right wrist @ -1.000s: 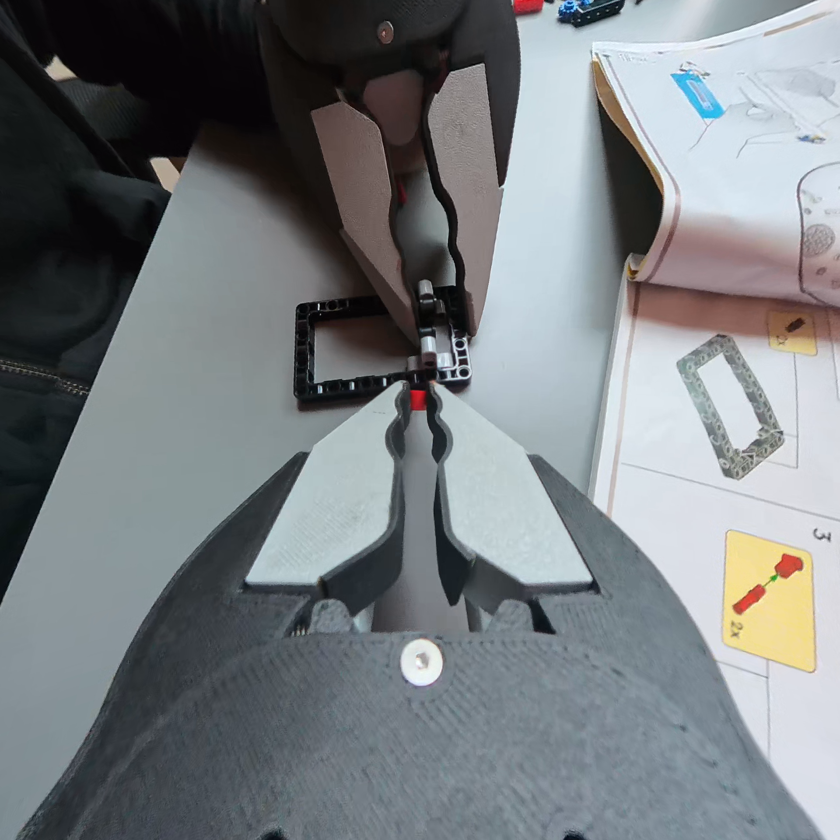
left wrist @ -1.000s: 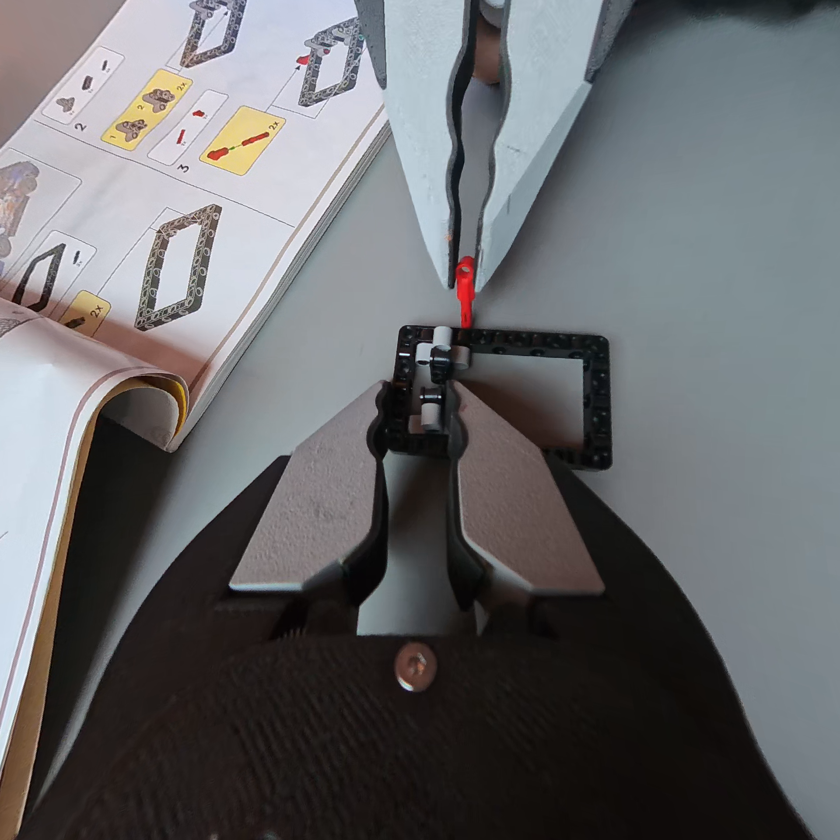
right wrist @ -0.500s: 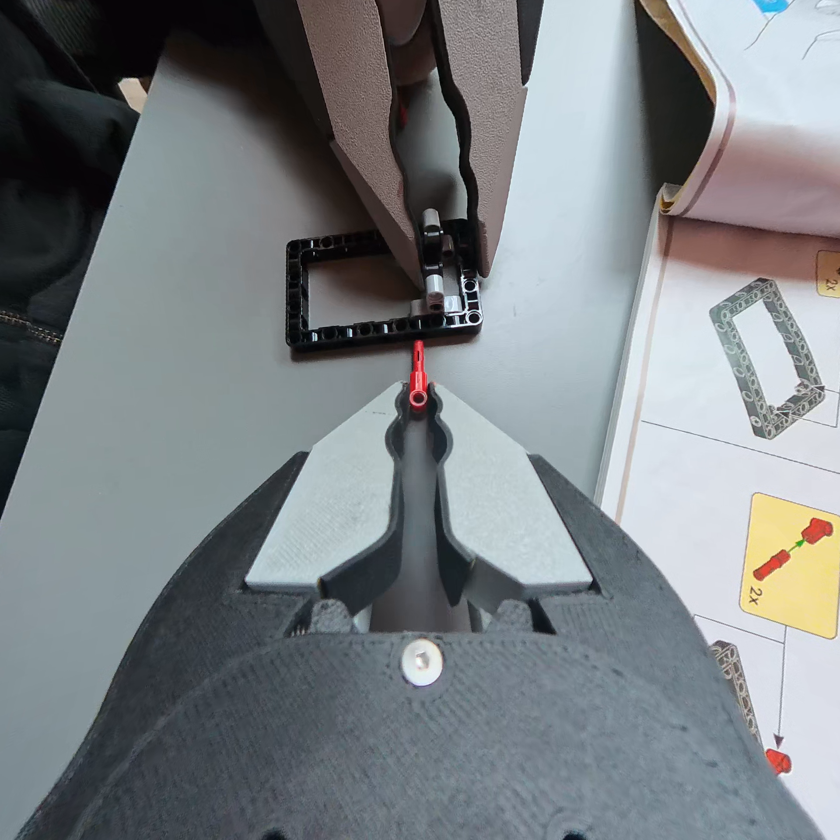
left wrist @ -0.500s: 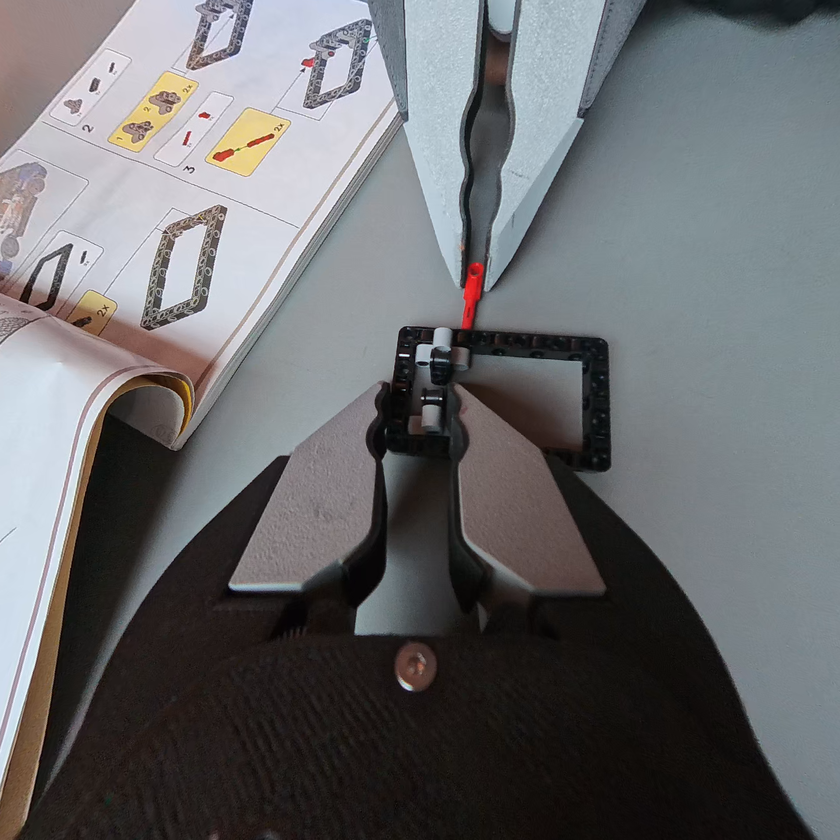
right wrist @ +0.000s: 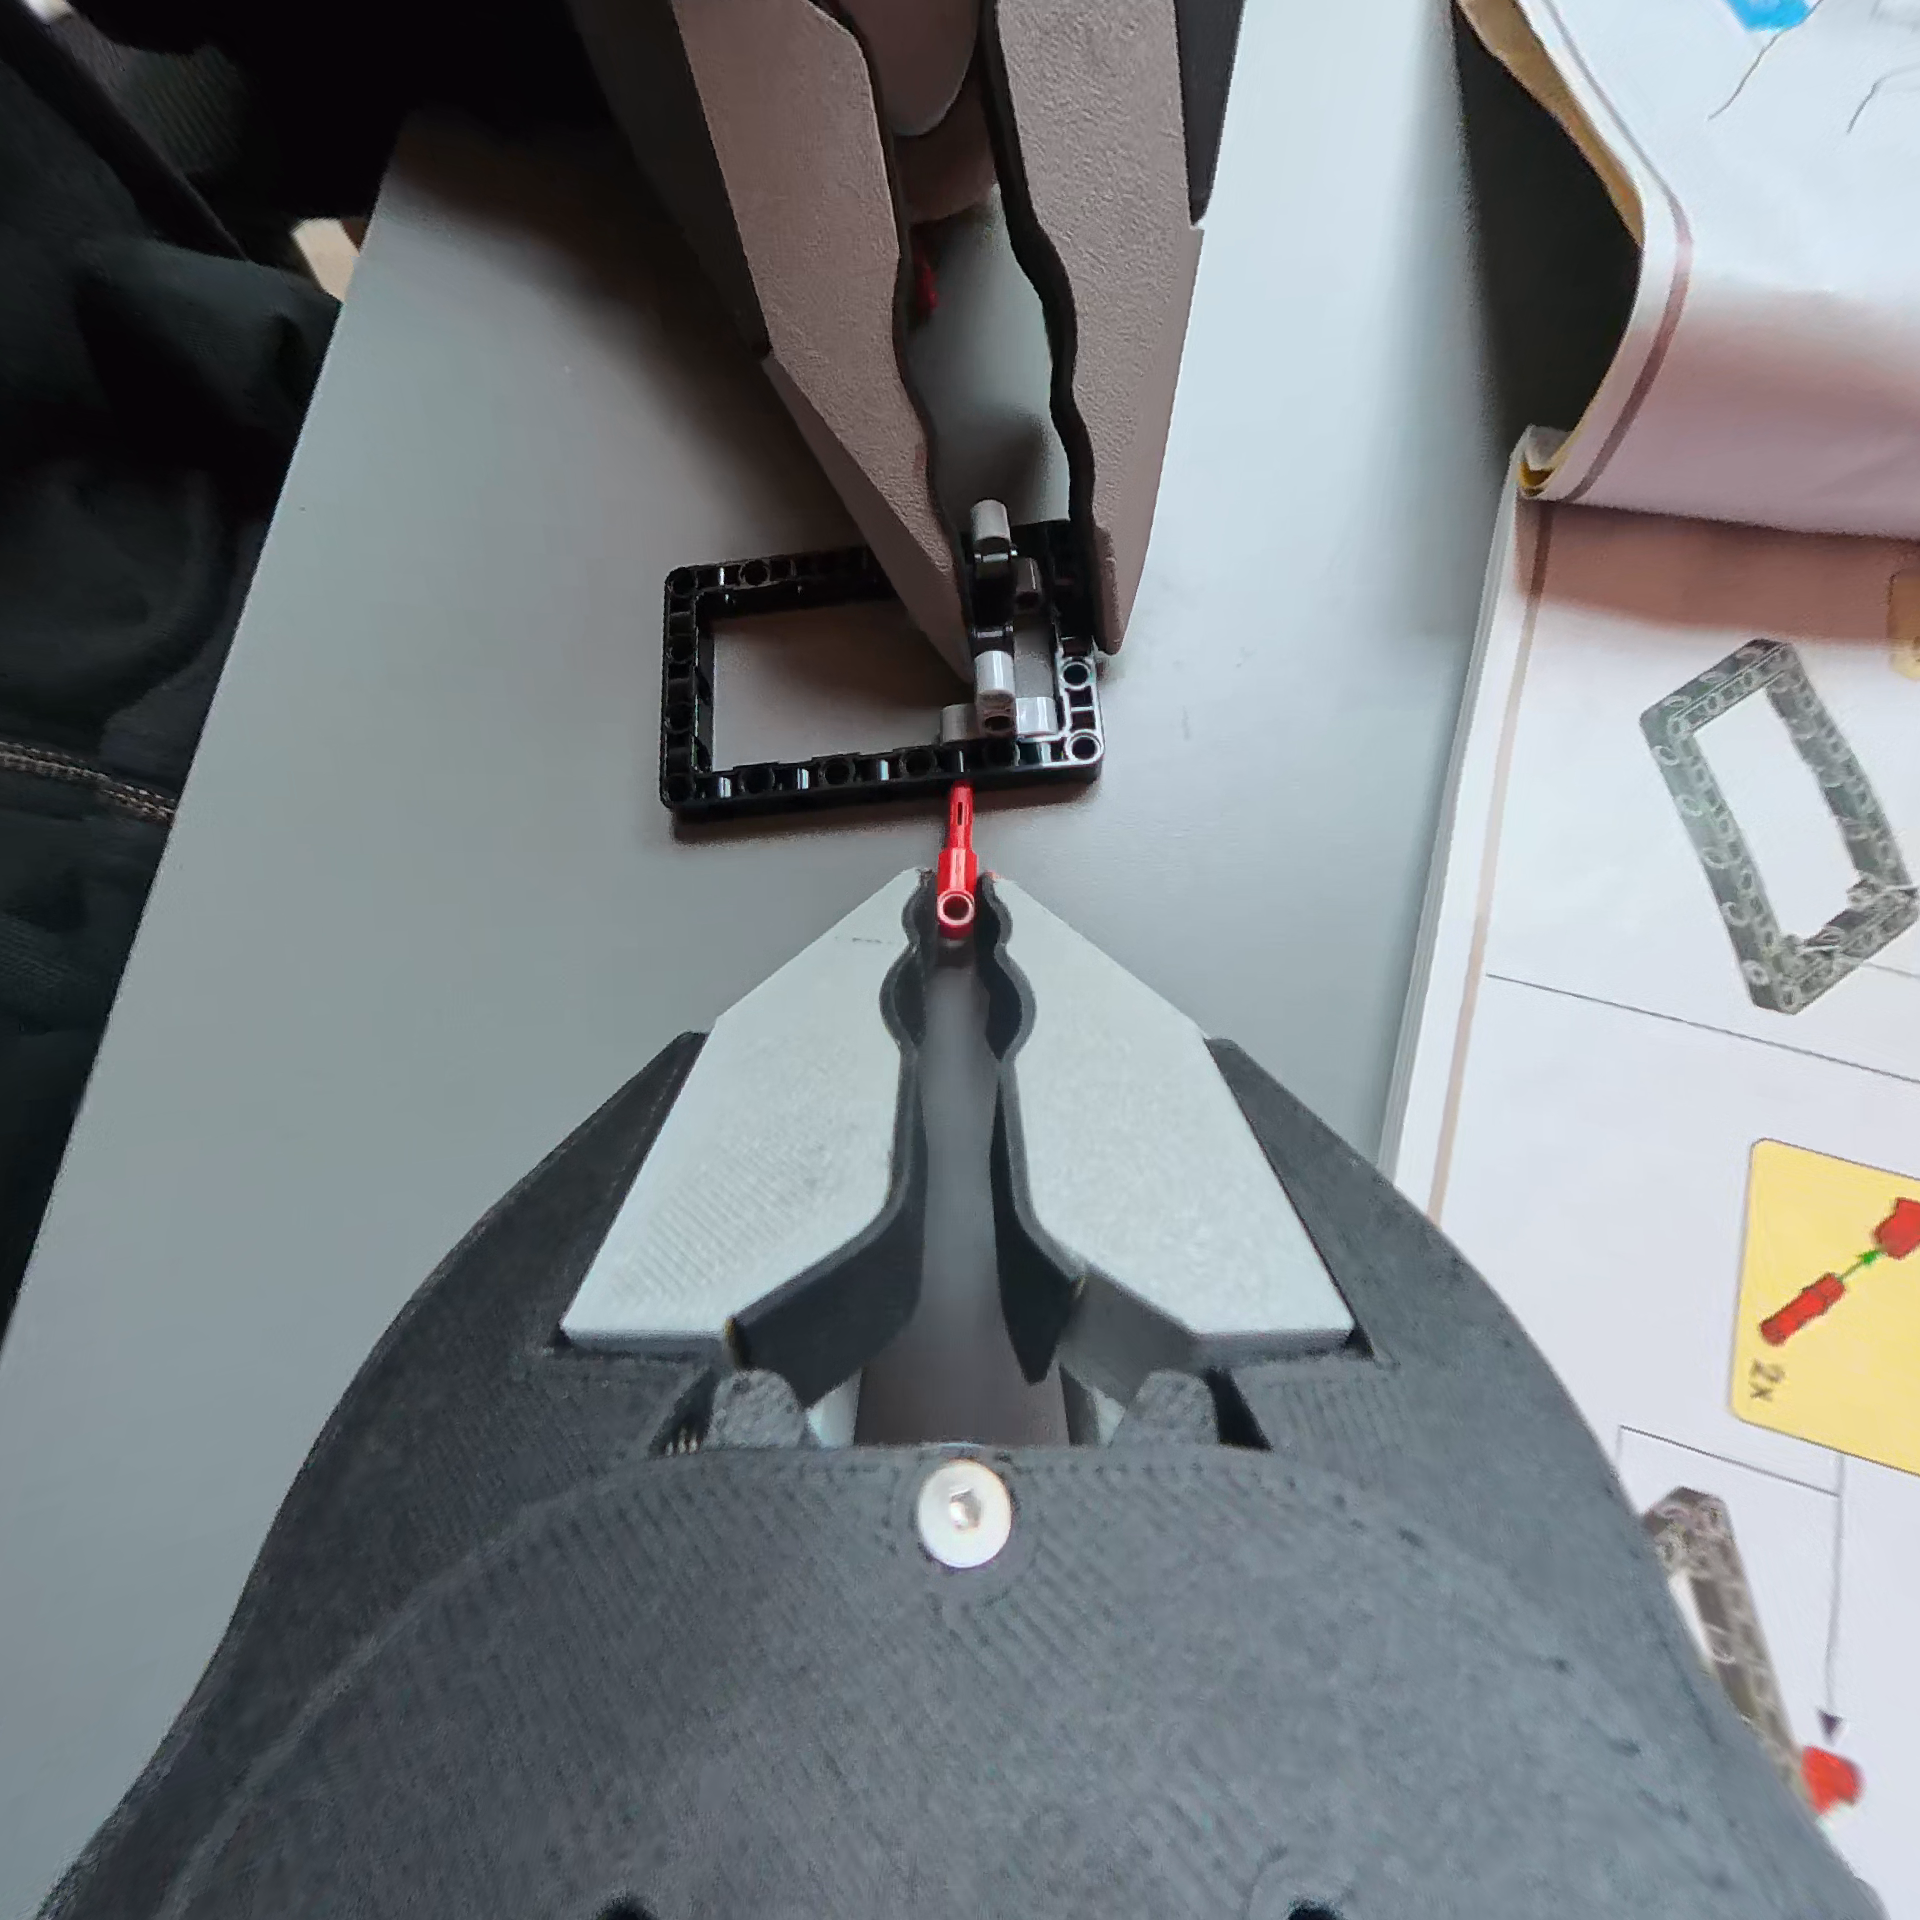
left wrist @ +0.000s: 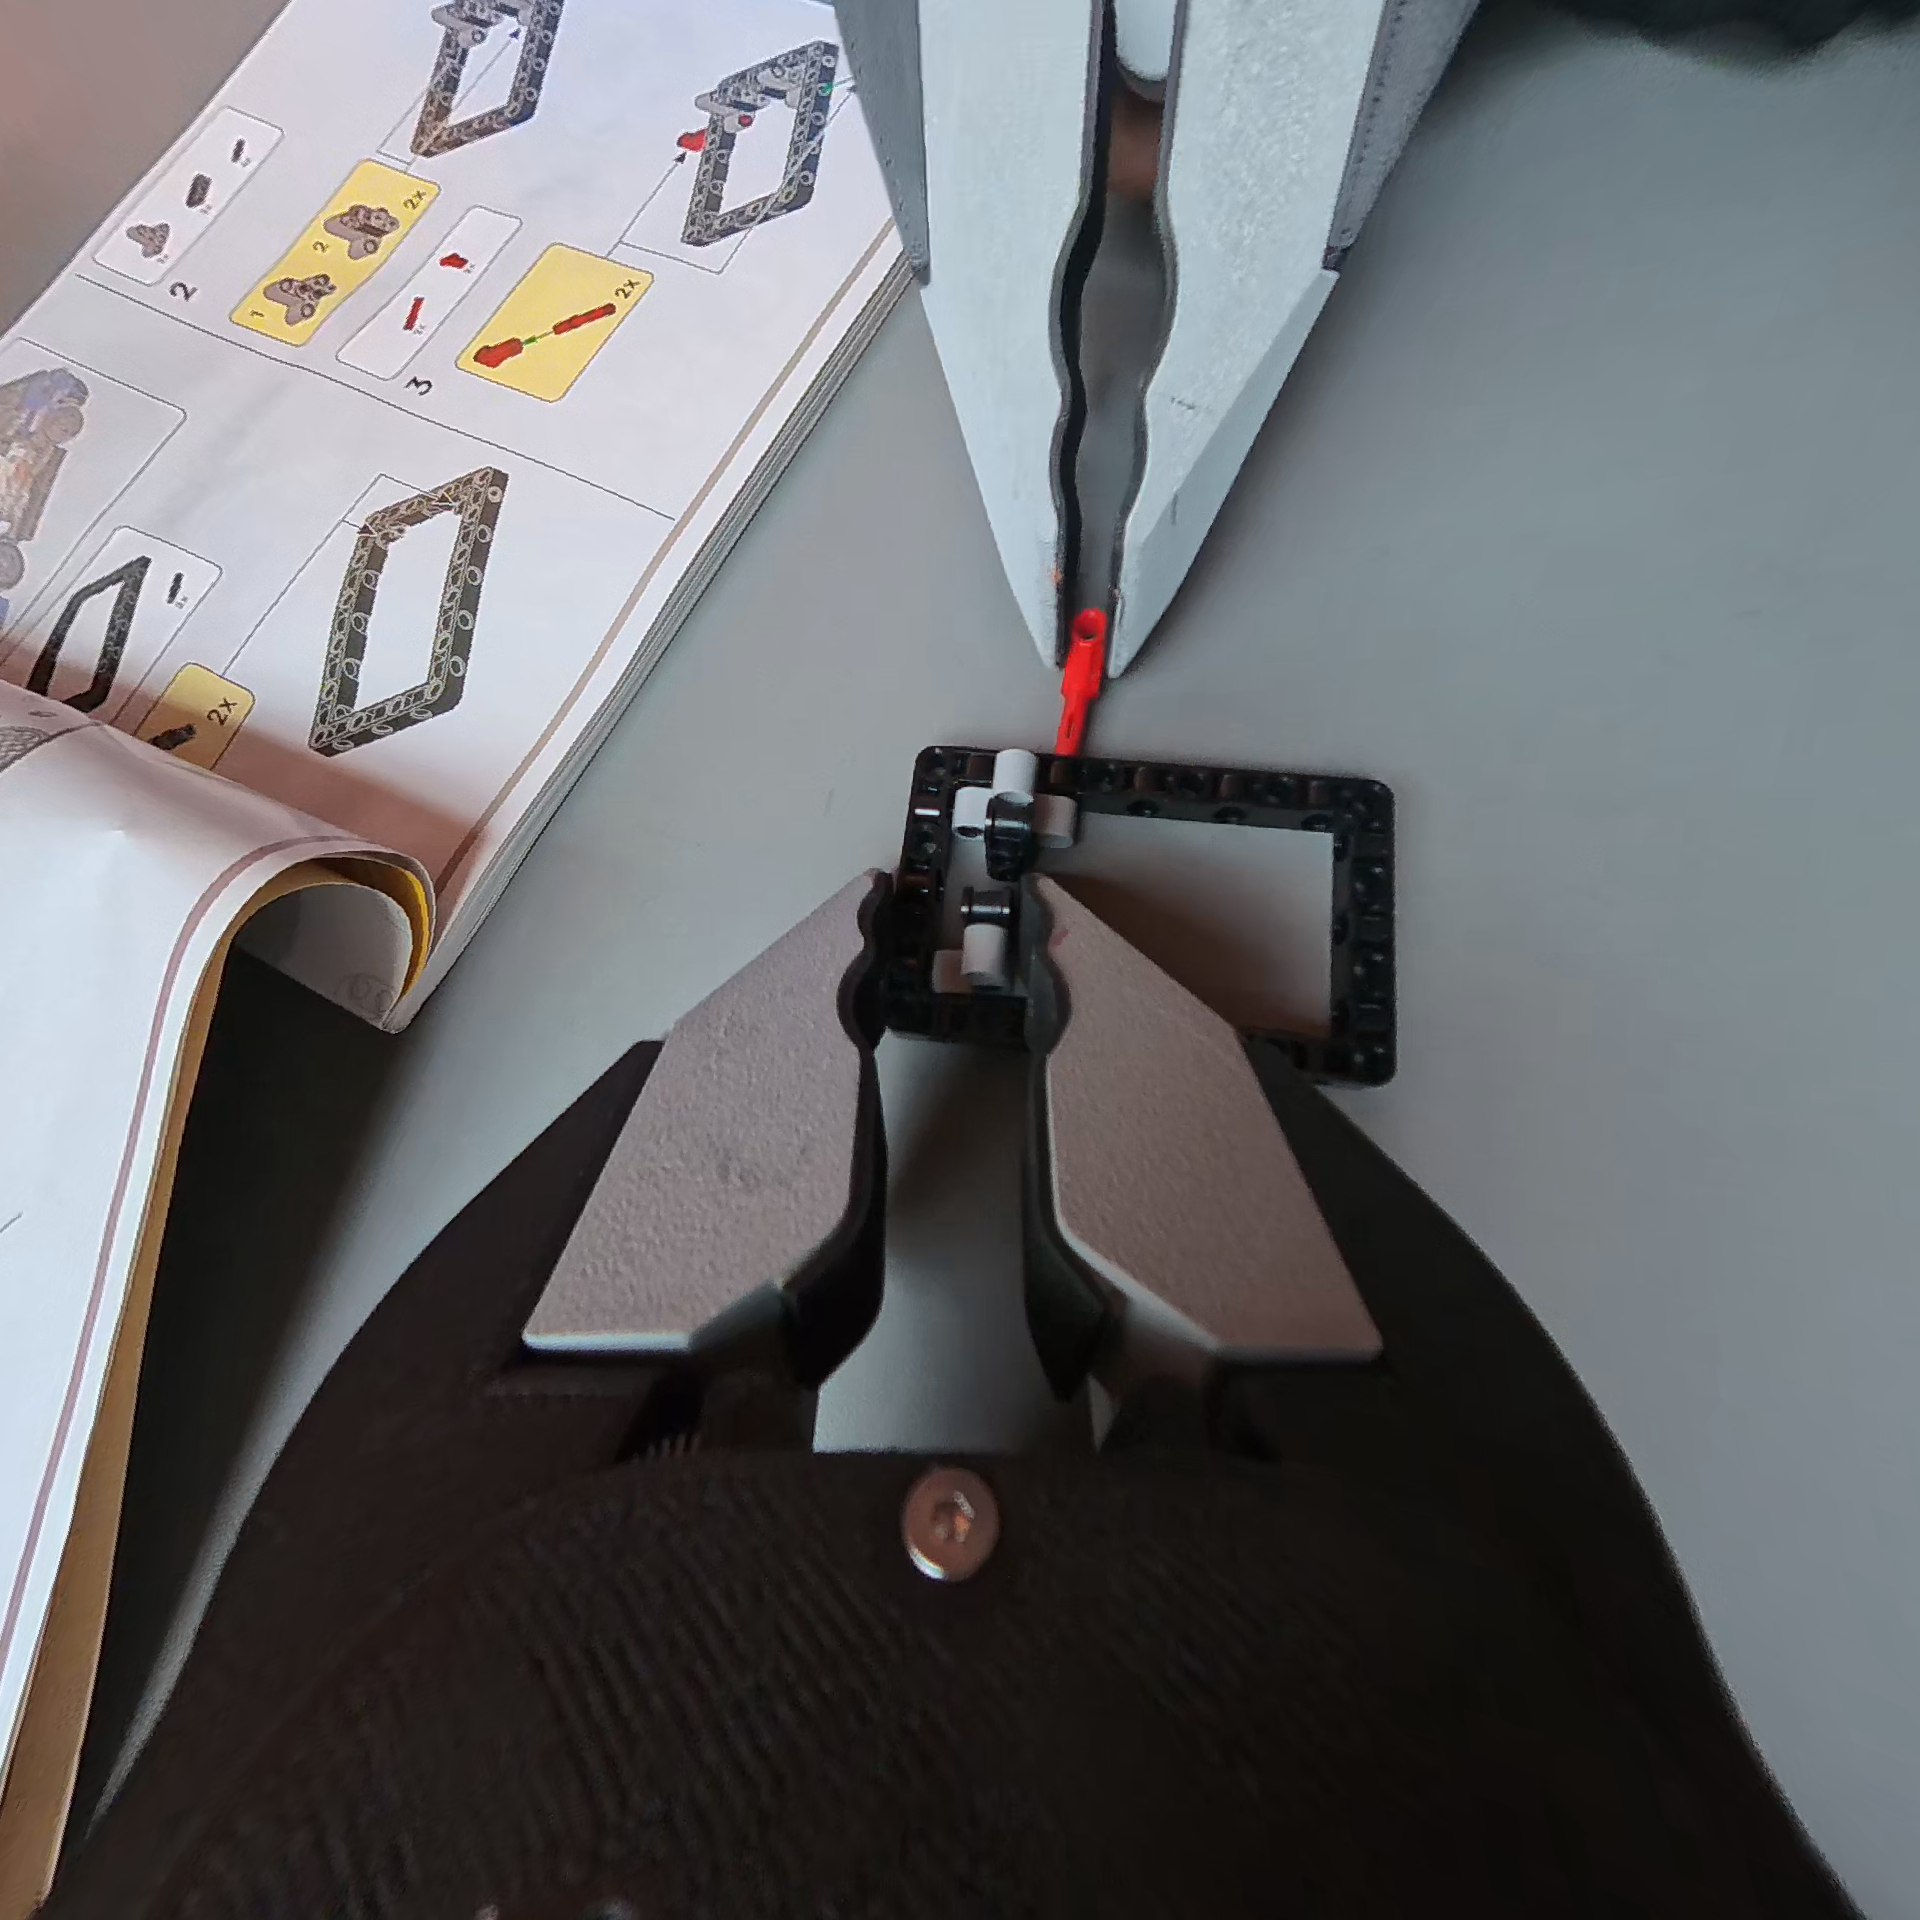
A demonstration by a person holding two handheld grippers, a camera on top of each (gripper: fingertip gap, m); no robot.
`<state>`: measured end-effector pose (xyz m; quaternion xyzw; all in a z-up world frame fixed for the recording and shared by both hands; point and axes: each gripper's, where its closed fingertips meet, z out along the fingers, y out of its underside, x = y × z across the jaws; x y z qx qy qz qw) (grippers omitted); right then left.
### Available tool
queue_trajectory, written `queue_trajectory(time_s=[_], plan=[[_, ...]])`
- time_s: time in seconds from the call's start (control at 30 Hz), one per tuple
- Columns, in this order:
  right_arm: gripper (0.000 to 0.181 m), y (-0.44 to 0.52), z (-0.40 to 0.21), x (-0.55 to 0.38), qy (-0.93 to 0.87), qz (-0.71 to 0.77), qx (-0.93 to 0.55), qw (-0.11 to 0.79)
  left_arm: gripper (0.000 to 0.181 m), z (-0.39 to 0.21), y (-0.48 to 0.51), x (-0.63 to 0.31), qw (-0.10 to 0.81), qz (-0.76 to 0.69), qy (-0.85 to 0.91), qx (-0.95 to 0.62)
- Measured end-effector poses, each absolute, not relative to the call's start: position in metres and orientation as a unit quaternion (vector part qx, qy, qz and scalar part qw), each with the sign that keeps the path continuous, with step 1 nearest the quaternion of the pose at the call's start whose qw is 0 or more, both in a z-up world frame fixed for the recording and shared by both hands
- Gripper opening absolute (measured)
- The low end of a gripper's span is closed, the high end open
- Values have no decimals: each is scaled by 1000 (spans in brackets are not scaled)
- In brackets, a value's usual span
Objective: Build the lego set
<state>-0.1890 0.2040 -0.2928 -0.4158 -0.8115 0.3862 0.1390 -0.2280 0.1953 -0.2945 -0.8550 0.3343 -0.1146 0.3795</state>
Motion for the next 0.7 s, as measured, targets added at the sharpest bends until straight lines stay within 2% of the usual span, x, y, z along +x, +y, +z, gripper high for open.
queue_trajectory(time_s=[0.27,0.7], plan=[[4,204,-290,-188,-741,453,-496,8,21,-295,195,-228,379,-116,333,-856],[4,203,-291,-187,-733,448,-511,-32,21,-294,196,-227,383,-105,345,-850]])
